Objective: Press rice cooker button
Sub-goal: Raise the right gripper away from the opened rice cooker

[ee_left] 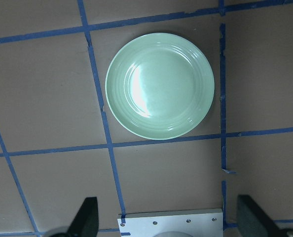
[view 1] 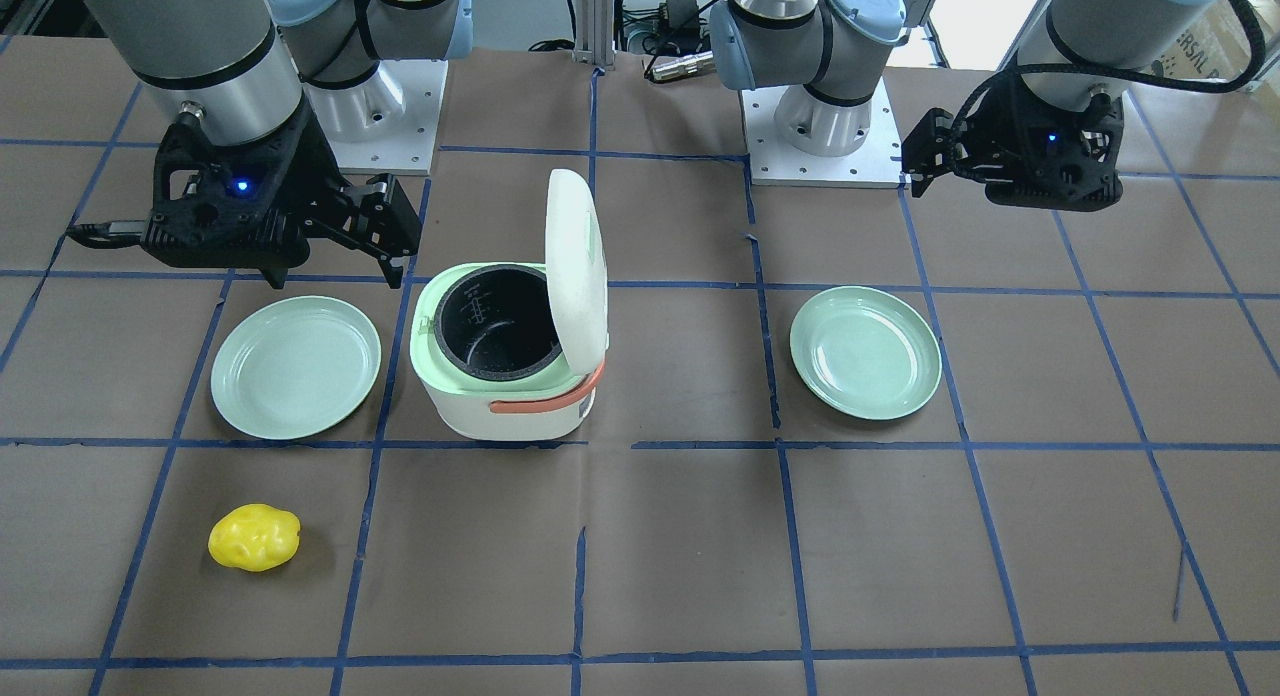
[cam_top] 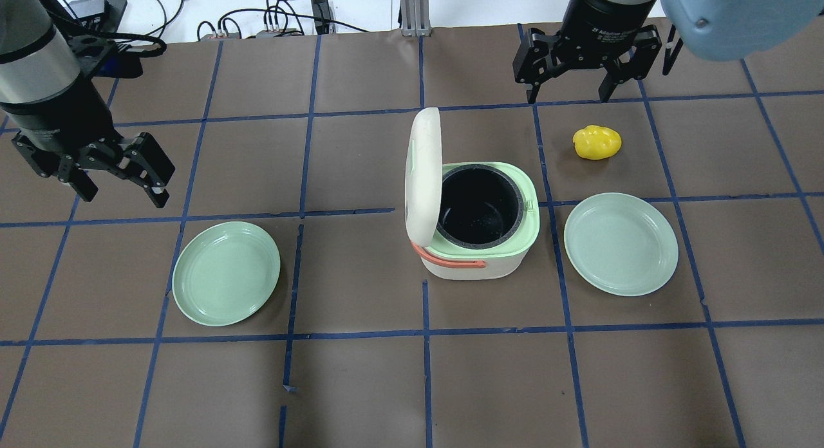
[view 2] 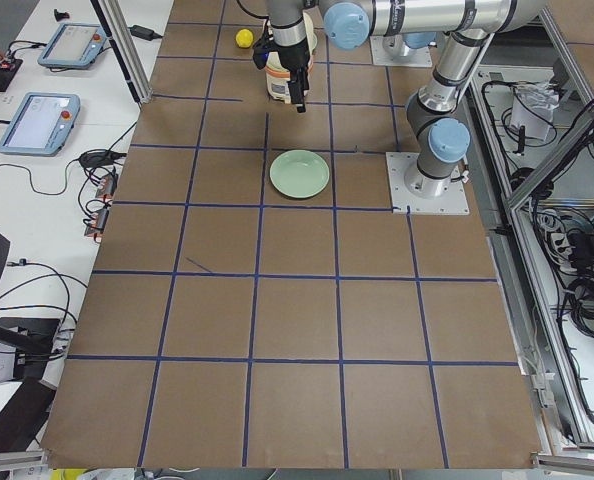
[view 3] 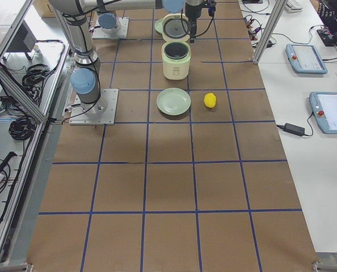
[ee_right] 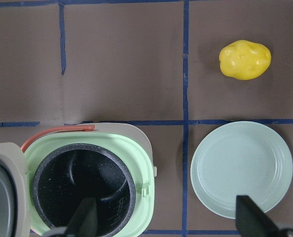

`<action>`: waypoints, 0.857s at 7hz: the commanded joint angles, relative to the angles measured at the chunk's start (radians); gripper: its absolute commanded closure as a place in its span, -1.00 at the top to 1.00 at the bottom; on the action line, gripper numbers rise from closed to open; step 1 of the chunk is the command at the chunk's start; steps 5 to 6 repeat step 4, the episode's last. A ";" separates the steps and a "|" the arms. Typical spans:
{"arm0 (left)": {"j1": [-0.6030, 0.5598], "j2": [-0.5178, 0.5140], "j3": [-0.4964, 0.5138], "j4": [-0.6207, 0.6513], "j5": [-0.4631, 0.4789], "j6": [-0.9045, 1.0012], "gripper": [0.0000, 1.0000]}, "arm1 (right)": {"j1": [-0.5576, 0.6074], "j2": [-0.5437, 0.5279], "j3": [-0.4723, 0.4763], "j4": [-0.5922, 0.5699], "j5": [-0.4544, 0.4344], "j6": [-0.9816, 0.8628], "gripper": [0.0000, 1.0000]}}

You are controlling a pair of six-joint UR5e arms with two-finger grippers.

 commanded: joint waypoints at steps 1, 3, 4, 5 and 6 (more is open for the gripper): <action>0.000 0.000 0.000 0.000 0.000 0.000 1.00 | -0.002 -0.001 -0.001 0.001 -0.008 -0.004 1.00; 0.000 0.000 0.000 0.000 0.000 0.000 1.00 | -0.001 0.003 0.000 0.001 -0.007 -0.004 1.00; 0.000 0.000 0.000 0.000 0.000 0.000 1.00 | -0.001 0.008 0.003 -0.001 0.001 -0.004 1.00; 0.000 0.000 0.000 0.000 0.000 0.000 1.00 | -0.001 0.008 0.003 -0.001 0.001 -0.004 1.00; 0.000 0.000 0.000 0.000 0.000 0.000 1.00 | -0.001 0.008 0.003 -0.001 0.001 -0.004 1.00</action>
